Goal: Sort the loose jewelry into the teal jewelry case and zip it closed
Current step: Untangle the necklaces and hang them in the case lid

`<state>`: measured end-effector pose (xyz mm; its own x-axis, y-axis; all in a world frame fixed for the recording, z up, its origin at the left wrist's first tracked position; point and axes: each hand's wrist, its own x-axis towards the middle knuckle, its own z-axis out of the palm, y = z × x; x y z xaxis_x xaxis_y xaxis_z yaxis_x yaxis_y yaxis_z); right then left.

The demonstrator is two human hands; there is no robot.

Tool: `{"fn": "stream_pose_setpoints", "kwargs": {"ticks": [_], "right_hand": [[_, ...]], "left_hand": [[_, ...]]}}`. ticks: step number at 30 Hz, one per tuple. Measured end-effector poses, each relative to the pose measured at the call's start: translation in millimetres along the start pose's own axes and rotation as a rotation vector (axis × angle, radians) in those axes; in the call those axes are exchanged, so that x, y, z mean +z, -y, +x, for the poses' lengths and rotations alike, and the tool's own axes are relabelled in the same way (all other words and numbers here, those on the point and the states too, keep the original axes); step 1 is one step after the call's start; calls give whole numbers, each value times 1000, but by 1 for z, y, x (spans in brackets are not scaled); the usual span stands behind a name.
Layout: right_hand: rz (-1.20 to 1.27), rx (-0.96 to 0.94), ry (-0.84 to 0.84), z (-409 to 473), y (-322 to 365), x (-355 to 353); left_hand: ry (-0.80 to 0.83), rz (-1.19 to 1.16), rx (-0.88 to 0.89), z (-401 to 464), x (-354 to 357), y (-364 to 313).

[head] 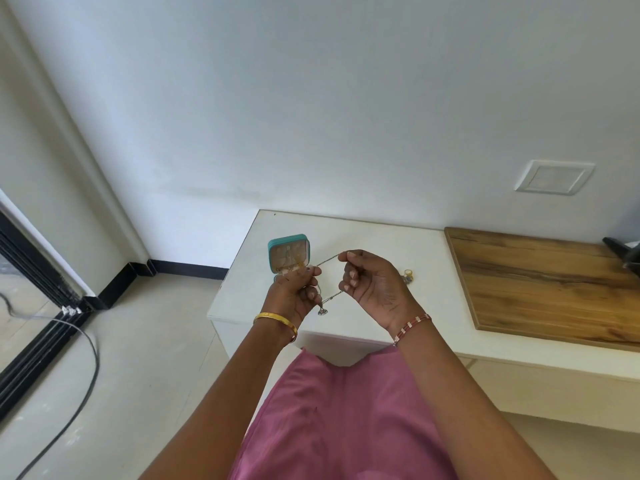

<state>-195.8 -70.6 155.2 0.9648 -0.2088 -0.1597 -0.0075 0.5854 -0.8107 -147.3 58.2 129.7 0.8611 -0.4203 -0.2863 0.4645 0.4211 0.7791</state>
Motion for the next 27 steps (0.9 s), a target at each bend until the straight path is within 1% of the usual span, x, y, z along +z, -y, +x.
{"fn": "stream_pose_setpoints", "kwargs": {"ticks": [5,8,13,18,25,27], "right_hand": [[-279,26,-27,9,-8,4],[-371,20,-22,16,-13,8],[-432,29,-37,31,-22,15],[-528,33,-33,49,-32,16],[-561,46,-82,85,-36,9],[-568,52,-89,96,-36,5]], "left_hand": [[-126,-63,-39,9,-16,4],[-171,-61,-43,16,-25,2],[-194,-13,-33,27,-38,1],[-215,11,-75,42,-56,7],[-309,117,-82,75,-75,13],[-373,167,-60,89,-77,12]]}}
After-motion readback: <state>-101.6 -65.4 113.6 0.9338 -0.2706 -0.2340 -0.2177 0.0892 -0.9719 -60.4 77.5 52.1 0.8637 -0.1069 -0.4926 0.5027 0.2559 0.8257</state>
